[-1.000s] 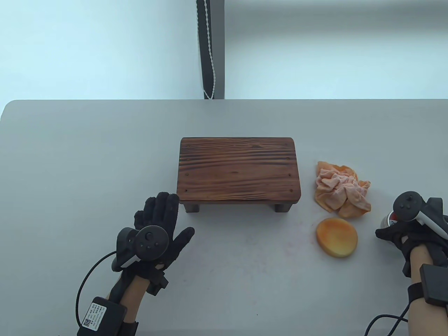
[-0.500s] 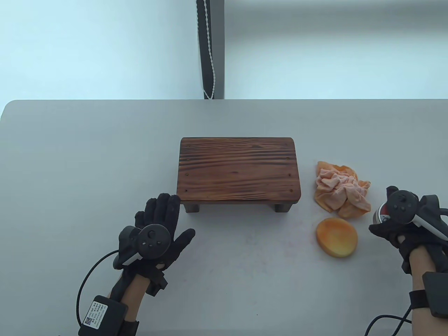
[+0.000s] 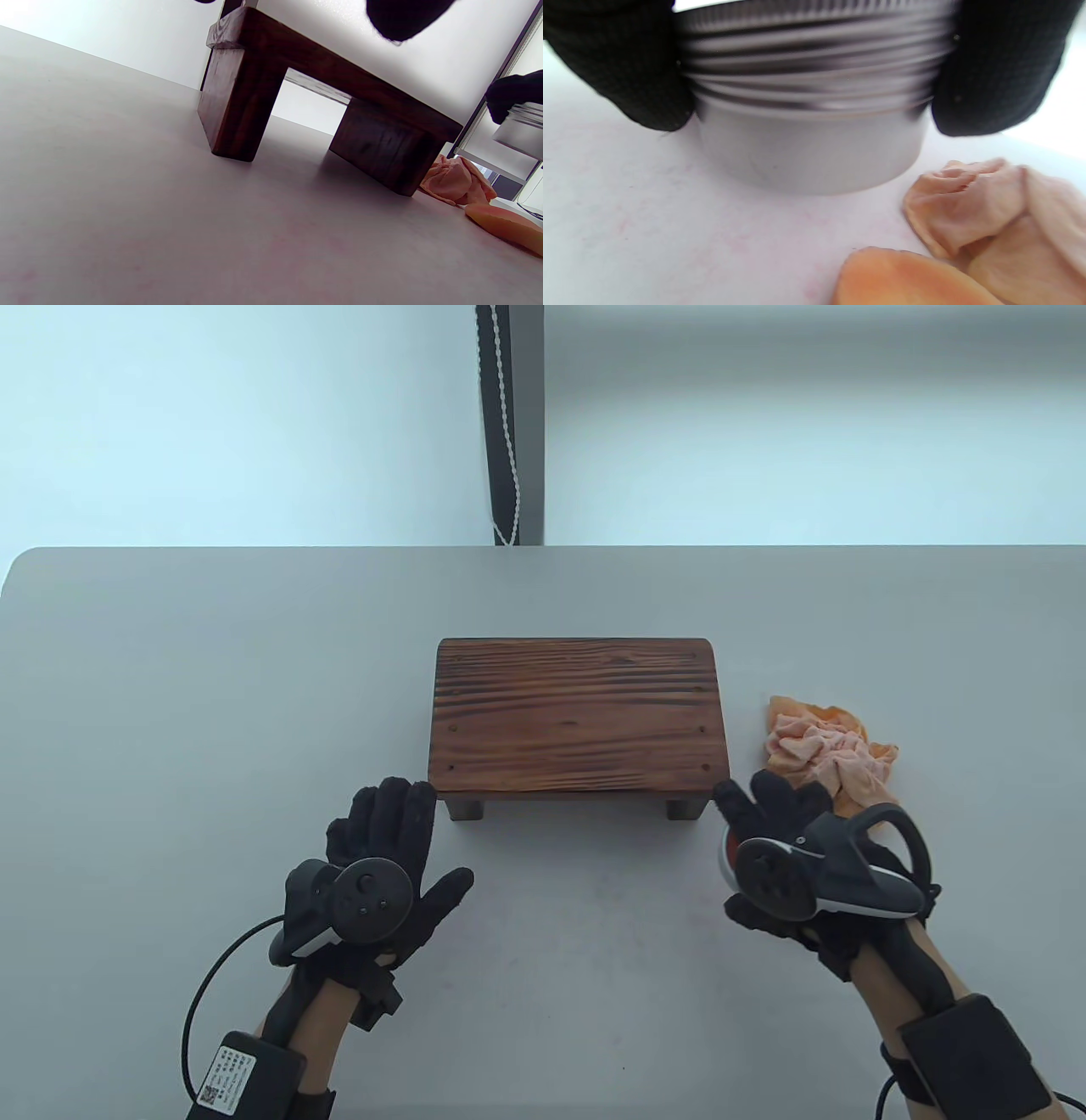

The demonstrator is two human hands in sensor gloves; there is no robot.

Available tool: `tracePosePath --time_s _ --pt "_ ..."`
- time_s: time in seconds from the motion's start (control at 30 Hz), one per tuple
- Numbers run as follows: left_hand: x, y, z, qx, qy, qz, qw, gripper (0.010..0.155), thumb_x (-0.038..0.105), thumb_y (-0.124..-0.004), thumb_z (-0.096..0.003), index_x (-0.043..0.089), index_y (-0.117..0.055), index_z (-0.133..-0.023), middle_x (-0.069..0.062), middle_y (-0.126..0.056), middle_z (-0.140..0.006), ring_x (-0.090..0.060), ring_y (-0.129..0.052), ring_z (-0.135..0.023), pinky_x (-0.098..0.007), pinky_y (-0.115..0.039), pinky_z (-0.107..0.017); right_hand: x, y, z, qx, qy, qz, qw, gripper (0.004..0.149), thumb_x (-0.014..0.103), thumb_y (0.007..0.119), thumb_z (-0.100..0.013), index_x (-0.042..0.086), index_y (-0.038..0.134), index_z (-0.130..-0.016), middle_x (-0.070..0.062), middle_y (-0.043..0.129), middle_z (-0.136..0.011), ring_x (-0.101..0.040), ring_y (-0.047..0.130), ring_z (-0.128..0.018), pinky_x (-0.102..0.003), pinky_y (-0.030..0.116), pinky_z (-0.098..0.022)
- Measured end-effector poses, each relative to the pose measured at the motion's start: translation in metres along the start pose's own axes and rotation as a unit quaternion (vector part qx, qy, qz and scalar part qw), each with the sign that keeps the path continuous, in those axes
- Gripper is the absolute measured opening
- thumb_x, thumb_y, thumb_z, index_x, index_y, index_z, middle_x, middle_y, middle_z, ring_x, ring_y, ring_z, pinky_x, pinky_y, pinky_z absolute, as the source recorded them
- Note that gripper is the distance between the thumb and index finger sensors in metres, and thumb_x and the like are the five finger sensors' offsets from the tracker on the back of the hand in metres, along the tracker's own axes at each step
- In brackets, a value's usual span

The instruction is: Dip and apply wood wax on stool

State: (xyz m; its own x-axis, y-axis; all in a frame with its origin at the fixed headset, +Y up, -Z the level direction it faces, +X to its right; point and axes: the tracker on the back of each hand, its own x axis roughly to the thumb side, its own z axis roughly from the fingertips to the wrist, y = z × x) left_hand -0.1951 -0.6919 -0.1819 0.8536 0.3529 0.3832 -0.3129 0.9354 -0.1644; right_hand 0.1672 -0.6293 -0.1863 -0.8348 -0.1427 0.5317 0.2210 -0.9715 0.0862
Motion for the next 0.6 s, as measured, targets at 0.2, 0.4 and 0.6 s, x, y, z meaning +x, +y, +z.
tracePosePath --time_s 0.2,0.4,0.6 --pt "0.001 0.0 0.001 -0.003 -0.004 -0.004 1.0 0.1 0.054 -0.065 -0.0592 -0.008 -0.014 -0.118 -0.051 -0.018 -0.119 -0.079 -0.022 -0.101 -0.093 -0.026 -0.06 0.056 0.029 -0.034 0.021 -0.066 -0.013 0.998 0.101 0.062 0.094 -0.039 0.006 0.047 -0.109 -0.035 0.05 -0.115 -0.077 0.065 -0.087 -0.069 0.089 -0.032" --pt "0.0 0.0 0.002 0.002 -0.008 -0.007 1.0 0.1 0.054 -0.065 -0.059 -0.008 -0.015 -0.119 -0.052 -0.022 -0.119 -0.076 -0.028 -0.102 -0.093 -0.027 -0.06 0.083 0.054 -0.054 0.032 -0.08 -0.016 0.996 0.101 0.062 0.093 -0.04 0.006 0.045 -0.109 -0.035 0.049 -0.115 -0.077 0.064 -0.088 -0.07 0.088 -0.033" --pt "0.003 0.0 0.001 -0.002 -0.011 0.0 1.0 0.101 0.055 -0.067 -0.0586 -0.01 -0.018 -0.119 -0.051 -0.029 -0.116 -0.072 -0.036 -0.1 -0.091 -0.032 -0.062 0.094 0.066 -0.064 0.043 -0.09 -0.02 0.995 0.101 0.061 0.093 -0.041 0.005 0.044 -0.109 -0.035 0.047 -0.115 -0.078 0.063 -0.088 -0.07 0.087 -0.034"
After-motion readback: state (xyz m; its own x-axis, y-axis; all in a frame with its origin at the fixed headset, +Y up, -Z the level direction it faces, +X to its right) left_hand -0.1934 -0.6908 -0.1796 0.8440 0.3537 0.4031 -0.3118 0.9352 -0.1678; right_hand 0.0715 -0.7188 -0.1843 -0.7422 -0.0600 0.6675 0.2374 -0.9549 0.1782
